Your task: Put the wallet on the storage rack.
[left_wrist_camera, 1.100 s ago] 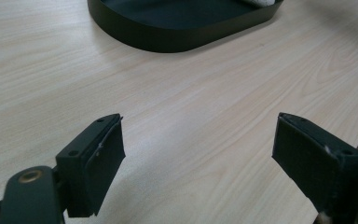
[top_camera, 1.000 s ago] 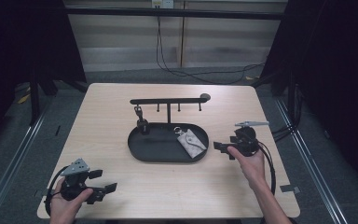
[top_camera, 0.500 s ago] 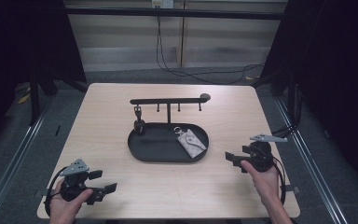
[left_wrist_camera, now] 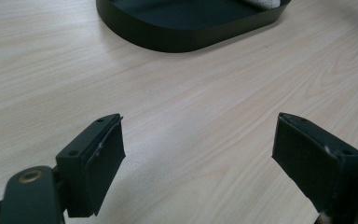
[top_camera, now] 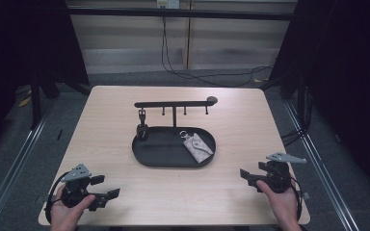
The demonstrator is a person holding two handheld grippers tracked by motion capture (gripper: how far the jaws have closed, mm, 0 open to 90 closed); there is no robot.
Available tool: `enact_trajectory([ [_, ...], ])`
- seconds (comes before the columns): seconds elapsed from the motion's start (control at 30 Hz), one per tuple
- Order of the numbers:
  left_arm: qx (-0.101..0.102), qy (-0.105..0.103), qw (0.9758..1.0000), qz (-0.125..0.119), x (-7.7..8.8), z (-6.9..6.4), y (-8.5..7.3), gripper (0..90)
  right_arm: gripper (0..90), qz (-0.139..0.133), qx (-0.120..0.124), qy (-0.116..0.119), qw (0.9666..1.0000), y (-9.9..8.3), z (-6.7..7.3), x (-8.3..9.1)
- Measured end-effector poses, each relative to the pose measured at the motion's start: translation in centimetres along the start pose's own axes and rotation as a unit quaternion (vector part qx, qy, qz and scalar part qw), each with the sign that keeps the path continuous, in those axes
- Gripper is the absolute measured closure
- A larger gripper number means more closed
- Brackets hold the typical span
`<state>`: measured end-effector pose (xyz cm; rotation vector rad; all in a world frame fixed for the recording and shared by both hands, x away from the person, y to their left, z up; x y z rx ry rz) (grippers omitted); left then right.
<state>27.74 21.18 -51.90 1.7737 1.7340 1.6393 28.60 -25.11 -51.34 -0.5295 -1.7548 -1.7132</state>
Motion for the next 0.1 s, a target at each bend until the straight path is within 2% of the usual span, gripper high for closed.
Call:
enact_trajectory([
  [0.1,0.000,-0.002,1.0000,0.000,0.01,0.06,-0.01,16.5,17.7,0.010,0.005,-0.006,0.9999,-0.81,-0.32,-0.15],
])
Point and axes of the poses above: each handheld gripper's, and its own axes: x roughly backward along the jaws, y roughly out of its top, z roughly to its left, the point moved 9 cm from there along -x, roughly forward along the jaws, and after that the axes turned 13 degrees about -y, right-handed, at the moved point
